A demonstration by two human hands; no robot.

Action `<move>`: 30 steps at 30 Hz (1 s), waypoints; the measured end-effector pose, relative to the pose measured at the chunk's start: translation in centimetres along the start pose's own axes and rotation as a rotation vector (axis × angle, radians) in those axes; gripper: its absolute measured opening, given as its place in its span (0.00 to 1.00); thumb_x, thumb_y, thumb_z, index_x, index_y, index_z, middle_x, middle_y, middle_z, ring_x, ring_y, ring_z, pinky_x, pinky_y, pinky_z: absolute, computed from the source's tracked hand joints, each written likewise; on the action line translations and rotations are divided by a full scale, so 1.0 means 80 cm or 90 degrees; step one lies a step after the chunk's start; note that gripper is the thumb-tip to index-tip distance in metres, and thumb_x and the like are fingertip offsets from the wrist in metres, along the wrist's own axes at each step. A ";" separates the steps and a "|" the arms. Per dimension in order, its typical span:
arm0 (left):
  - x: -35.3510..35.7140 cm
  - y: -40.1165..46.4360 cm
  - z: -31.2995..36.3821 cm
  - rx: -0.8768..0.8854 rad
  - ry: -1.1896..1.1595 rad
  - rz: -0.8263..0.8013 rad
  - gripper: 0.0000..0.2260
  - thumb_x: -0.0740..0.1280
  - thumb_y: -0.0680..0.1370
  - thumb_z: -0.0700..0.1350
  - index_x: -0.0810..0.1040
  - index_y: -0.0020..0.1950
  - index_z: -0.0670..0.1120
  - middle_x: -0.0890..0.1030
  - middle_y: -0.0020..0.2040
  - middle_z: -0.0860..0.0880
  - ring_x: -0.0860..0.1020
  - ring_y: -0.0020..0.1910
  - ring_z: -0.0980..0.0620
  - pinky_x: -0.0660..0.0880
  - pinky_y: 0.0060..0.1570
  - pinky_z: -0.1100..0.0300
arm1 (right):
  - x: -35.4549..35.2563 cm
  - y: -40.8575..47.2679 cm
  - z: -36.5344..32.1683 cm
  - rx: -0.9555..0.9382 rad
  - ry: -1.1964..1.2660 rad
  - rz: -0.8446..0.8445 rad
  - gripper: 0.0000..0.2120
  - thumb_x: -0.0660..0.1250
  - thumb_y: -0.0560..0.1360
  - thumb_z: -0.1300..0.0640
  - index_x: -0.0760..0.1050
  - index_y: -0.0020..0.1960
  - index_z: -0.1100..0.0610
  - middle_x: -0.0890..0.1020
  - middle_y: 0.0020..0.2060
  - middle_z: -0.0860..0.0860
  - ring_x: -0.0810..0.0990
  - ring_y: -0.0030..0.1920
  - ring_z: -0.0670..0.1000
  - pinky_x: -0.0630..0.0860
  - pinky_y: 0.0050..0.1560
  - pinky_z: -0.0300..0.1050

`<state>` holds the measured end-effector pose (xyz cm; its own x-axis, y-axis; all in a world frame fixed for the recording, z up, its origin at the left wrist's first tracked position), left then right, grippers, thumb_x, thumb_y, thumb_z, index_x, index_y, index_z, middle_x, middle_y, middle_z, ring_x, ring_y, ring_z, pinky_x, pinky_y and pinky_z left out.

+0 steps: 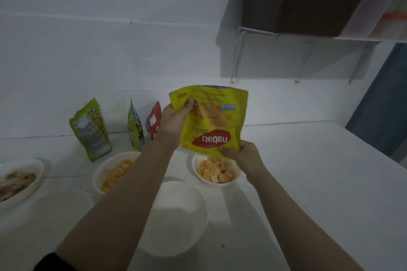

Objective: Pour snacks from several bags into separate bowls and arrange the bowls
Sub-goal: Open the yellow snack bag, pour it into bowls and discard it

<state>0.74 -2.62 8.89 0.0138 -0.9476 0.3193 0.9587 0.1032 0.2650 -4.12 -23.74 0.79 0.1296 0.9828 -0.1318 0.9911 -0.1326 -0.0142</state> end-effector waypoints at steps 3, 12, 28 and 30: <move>-0.023 -0.003 0.003 0.019 -0.051 0.052 0.07 0.68 0.79 0.46 0.82 0.51 0.44 0.83 0.53 0.42 0.81 0.57 0.41 0.77 0.59 0.42 | -0.004 0.004 -0.002 0.011 0.073 0.029 0.06 0.78 0.69 0.58 0.84 0.45 0.55 0.87 0.41 0.54 0.86 0.42 0.55 0.83 0.49 0.53; -0.084 -0.022 -0.021 -0.066 -0.266 0.235 0.06 0.67 0.79 0.50 0.84 0.53 0.56 0.83 0.57 0.43 0.80 0.58 0.38 0.74 0.55 0.32 | 0.051 -0.008 -0.029 -0.017 0.183 -0.014 0.09 0.71 0.77 0.60 0.80 0.56 0.62 0.86 0.48 0.59 0.85 0.50 0.58 0.82 0.54 0.55; -0.118 -0.095 -0.031 -0.199 -0.065 0.109 0.06 0.66 0.80 0.49 0.78 0.51 0.48 0.79 0.49 0.50 0.76 0.46 0.53 0.71 0.42 0.60 | 0.040 -0.111 -0.040 -0.103 0.175 0.267 0.05 0.69 0.78 0.62 0.83 0.46 0.61 0.86 0.39 0.60 0.85 0.38 0.58 0.84 0.41 0.48; -0.117 -0.112 -0.025 -0.208 -0.075 0.087 0.03 0.66 0.80 0.46 0.77 0.46 0.50 0.79 0.45 0.51 0.75 0.41 0.54 0.70 0.41 0.61 | 0.044 -0.131 -0.040 -0.107 0.182 0.287 0.05 0.69 0.78 0.62 0.83 0.48 0.62 0.86 0.40 0.59 0.86 0.39 0.58 0.84 0.42 0.50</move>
<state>-7.40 4.74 1.74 0.1330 -0.8887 0.4388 0.9907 0.1057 -0.0861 -13.98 -18.48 3.61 0.5217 0.8325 0.1866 0.8240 -0.5484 0.1426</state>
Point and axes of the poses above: each hand's wrist, its own y-axis towards the middle knuckle, its own x-axis out of the palm, z = x × y, the point moved 8 cm from there along y, towards the middle knuckle
